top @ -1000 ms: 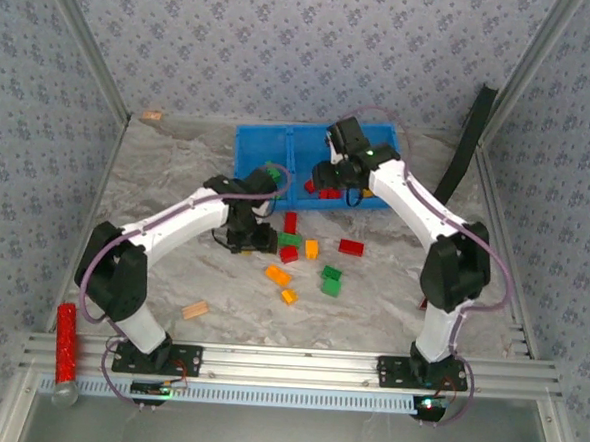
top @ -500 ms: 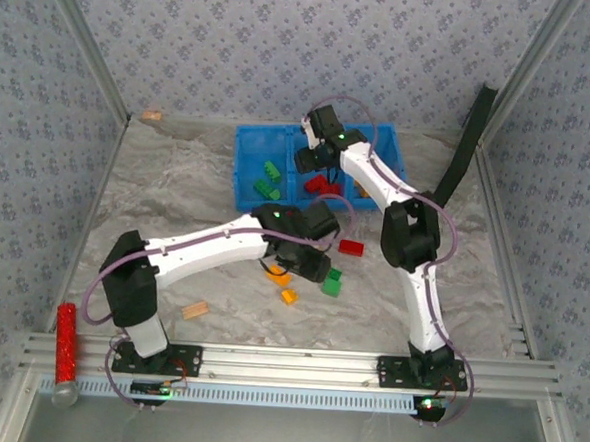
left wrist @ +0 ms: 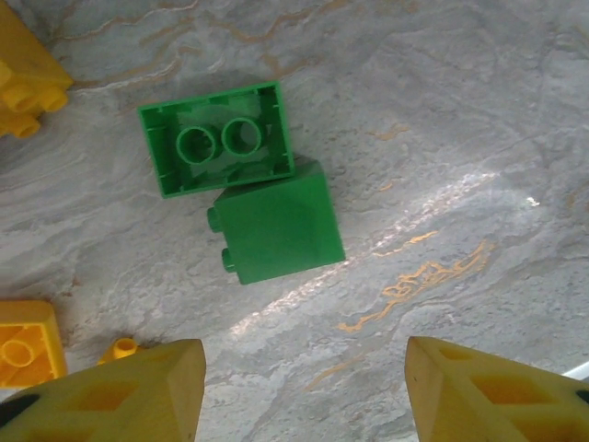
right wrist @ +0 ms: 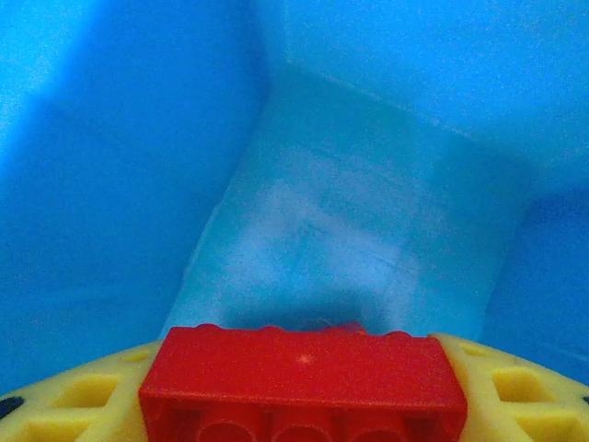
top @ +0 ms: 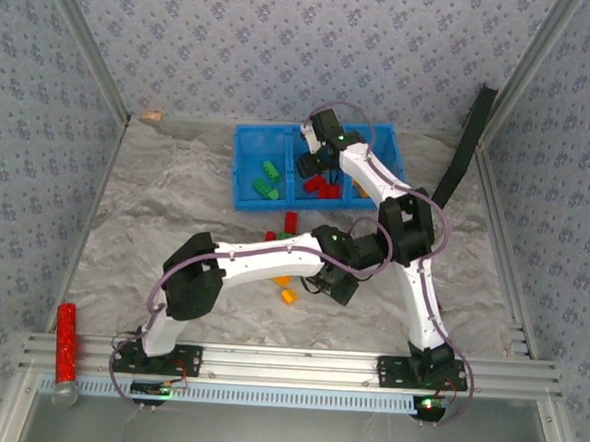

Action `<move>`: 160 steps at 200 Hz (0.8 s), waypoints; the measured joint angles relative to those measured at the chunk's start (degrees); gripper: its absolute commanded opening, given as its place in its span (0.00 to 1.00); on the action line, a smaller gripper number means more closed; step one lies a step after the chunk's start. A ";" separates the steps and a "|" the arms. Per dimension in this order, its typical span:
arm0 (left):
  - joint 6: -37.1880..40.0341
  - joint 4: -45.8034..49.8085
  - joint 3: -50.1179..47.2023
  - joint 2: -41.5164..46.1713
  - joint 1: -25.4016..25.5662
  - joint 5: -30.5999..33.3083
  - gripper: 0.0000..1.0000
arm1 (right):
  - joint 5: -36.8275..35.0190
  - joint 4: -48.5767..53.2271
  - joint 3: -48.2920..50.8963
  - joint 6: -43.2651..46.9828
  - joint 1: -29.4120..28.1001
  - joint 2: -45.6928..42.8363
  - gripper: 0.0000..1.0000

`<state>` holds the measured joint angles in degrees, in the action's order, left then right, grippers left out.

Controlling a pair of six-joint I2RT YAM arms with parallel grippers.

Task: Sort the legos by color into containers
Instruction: Place the lego in the container.

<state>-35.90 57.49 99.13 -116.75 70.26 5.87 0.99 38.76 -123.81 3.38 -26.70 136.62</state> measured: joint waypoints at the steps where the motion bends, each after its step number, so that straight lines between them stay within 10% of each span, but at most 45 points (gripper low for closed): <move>1: 0.00 0.07 0.04 -0.02 0.00 0.00 0.59 | 0.00 0.00 0.02 0.02 0.02 0.00 0.64; 69: -0.11 2.36 1.70 -1.38 0.24 1.25 0.60 | 1.73 -2.71 6.34 0.96 0.44 -2.49 0.83; 160: 1.18 -2.03 0.04 -1.55 0.26 1.29 0.61 | 9.20 -1.68 10.58 0.74 0.74 -7.39 0.80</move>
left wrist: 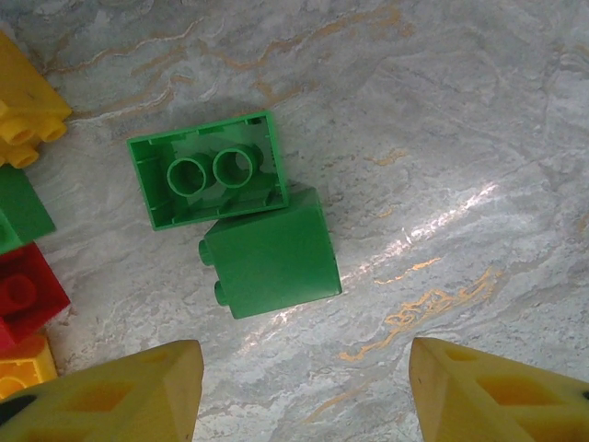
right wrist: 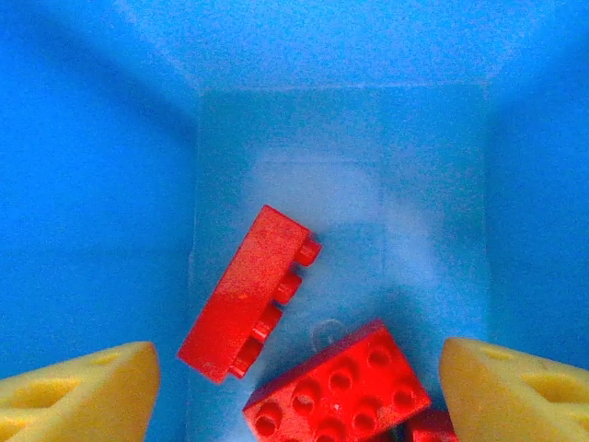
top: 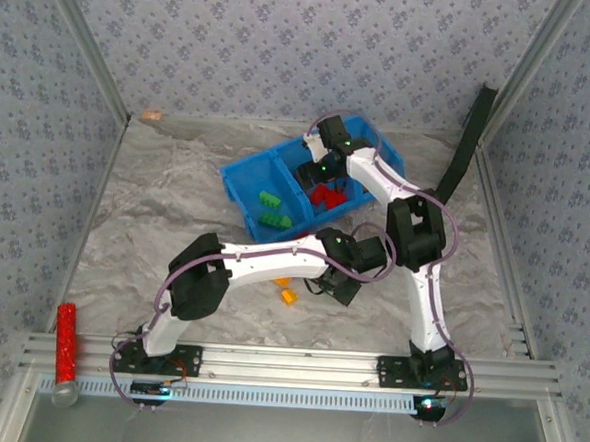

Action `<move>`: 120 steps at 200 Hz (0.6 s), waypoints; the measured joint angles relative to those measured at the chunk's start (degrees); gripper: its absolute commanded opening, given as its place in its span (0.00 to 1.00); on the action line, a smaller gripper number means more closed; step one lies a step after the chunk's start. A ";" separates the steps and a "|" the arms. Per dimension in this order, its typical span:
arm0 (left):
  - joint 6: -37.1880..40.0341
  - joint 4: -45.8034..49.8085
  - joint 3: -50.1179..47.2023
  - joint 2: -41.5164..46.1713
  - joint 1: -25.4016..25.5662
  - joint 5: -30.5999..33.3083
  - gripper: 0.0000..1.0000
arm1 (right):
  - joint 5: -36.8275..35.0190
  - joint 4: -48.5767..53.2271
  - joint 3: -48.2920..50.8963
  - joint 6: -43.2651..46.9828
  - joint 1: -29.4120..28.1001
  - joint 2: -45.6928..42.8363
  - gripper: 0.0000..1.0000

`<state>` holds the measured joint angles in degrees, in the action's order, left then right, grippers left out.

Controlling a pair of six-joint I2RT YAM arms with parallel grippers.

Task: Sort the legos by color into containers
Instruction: Place the lego in the container.

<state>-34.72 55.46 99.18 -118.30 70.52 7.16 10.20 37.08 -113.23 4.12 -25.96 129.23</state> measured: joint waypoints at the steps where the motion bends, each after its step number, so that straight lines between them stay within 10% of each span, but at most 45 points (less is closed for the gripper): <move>1: 0.02 -0.04 -0.07 0.00 0.00 0.02 0.61 | 0.09 0.00 0.00 -0.02 0.00 -0.07 0.80; 120: 1.25 -0.02 -1.81 -2.54 -0.07 1.49 0.61 | 3.13 1.40 -5.01 -0.63 2.75 -7.13 0.94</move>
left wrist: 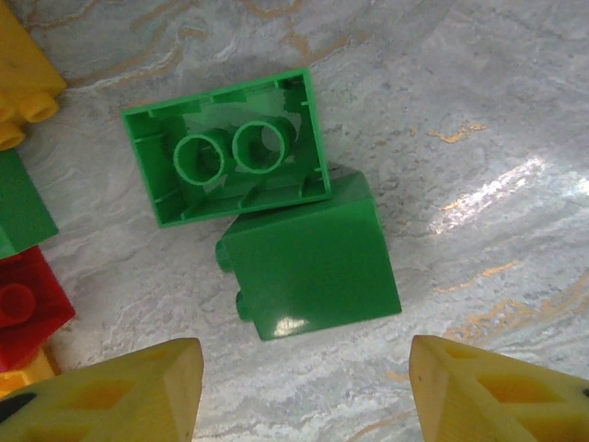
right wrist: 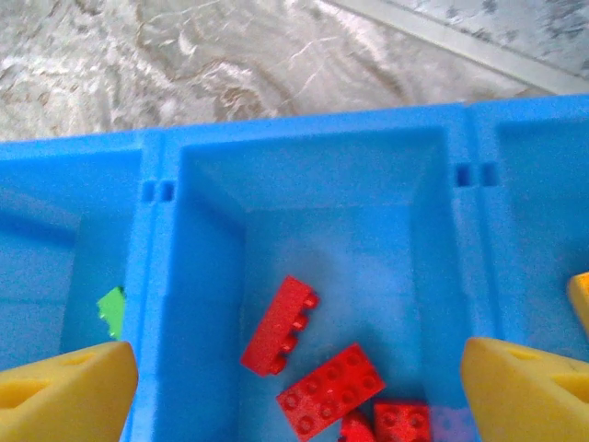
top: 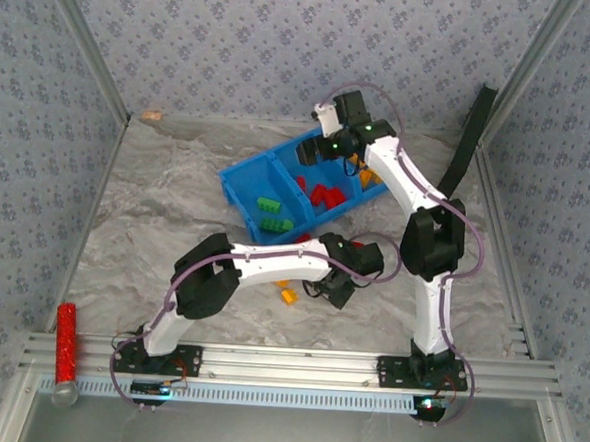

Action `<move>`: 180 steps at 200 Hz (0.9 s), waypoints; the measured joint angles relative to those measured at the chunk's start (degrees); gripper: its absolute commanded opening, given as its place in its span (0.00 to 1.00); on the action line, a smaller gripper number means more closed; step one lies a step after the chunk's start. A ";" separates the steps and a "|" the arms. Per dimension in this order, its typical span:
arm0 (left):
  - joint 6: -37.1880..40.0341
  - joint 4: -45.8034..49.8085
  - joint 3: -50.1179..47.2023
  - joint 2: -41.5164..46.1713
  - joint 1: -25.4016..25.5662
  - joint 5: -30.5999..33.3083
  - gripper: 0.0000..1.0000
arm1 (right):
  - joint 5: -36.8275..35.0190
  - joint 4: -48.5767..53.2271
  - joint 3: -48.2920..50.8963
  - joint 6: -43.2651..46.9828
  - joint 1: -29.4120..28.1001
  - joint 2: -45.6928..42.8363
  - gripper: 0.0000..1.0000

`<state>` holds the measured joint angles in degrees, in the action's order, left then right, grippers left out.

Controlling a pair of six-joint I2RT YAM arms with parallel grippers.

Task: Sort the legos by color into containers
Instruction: Place the lego in the container, then rotate the container at the top-center of the table.

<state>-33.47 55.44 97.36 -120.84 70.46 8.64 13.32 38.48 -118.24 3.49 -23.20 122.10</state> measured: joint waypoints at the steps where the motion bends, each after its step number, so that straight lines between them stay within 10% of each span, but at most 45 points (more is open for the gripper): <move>1: -0.02 0.00 0.04 -0.07 0.00 0.00 0.61 | 0.00 0.13 -0.44 0.02 0.13 0.22 0.94; 99: 2.40 -0.15 0.37 -1.18 -0.39 -0.44 0.61 | -3.04 5.09 -15.21 4.35 3.56 17.22 0.94; 180: 3.37 -5.49 -14.56 14.05 -0.94 -1.07 0.66 | -6.29 6.64 -15.58 2.32 3.41 19.87 0.49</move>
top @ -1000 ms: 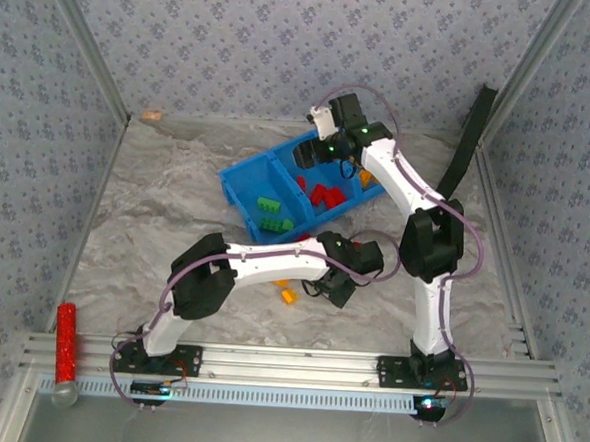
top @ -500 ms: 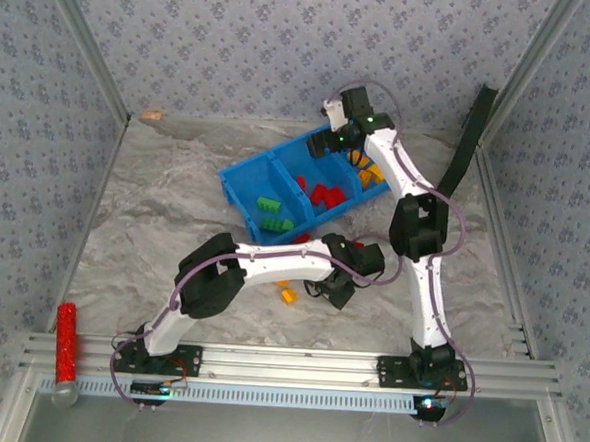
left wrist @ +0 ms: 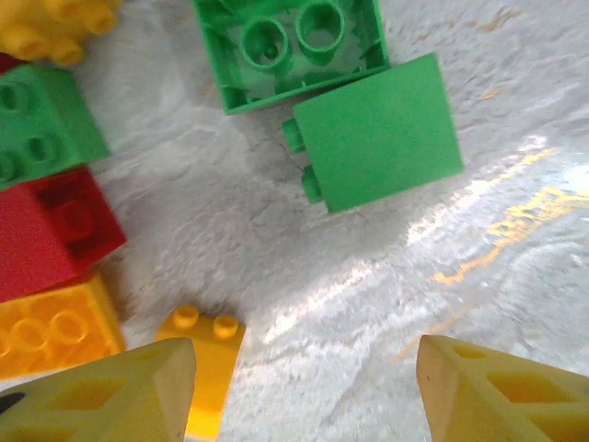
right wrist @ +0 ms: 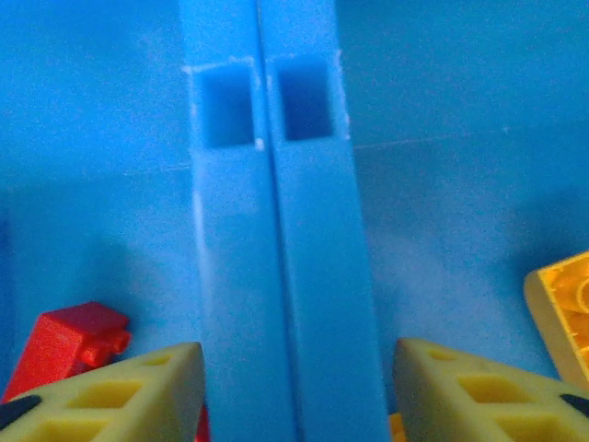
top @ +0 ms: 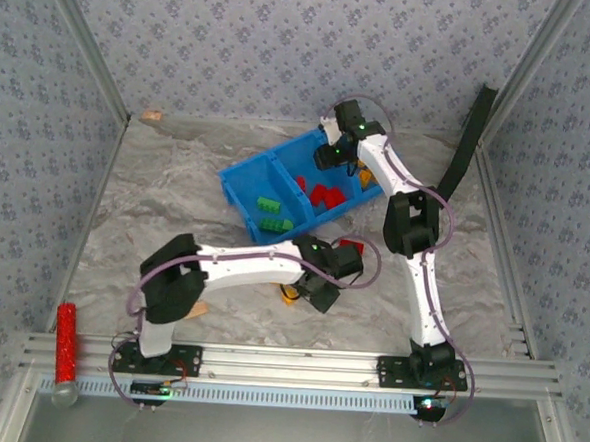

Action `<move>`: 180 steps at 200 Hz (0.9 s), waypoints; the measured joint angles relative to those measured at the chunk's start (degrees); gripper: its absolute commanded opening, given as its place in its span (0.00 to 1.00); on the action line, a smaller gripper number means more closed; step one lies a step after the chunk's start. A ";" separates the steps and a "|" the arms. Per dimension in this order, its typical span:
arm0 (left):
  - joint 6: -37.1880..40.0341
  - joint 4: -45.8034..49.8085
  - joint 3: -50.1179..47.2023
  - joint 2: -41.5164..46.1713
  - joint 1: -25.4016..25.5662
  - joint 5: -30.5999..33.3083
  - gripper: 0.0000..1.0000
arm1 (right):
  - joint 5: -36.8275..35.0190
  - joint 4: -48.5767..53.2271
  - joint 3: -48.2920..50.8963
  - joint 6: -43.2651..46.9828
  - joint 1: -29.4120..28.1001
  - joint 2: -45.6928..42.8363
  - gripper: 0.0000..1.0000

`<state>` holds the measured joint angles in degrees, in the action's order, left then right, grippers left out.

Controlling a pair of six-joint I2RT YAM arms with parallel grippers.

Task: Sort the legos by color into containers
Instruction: Rotate the container at the top-center of the table.

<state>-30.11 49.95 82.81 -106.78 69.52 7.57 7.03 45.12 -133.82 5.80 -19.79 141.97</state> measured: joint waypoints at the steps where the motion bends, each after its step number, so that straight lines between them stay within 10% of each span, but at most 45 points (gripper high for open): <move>1: -0.02 -0.07 -0.09 0.20 -0.04 0.02 0.66 | -0.17 0.00 0.02 0.04 0.00 0.02 0.48; 132: -4.31 -4.94 -12.41 16.41 -9.88 2.10 0.68 | -11.21 0.11 1.42 -21.62 0.55 -1.01 0.32; 180: -2.45 -8.76 -11.61 14.34 -7.54 1.90 0.69 | -12.17 1.81 0.37 -26.88 1.09 -0.87 0.58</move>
<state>-32.56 41.19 71.20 -92.44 61.98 9.47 -5.15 46.94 -133.45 -21.08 -18.70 141.10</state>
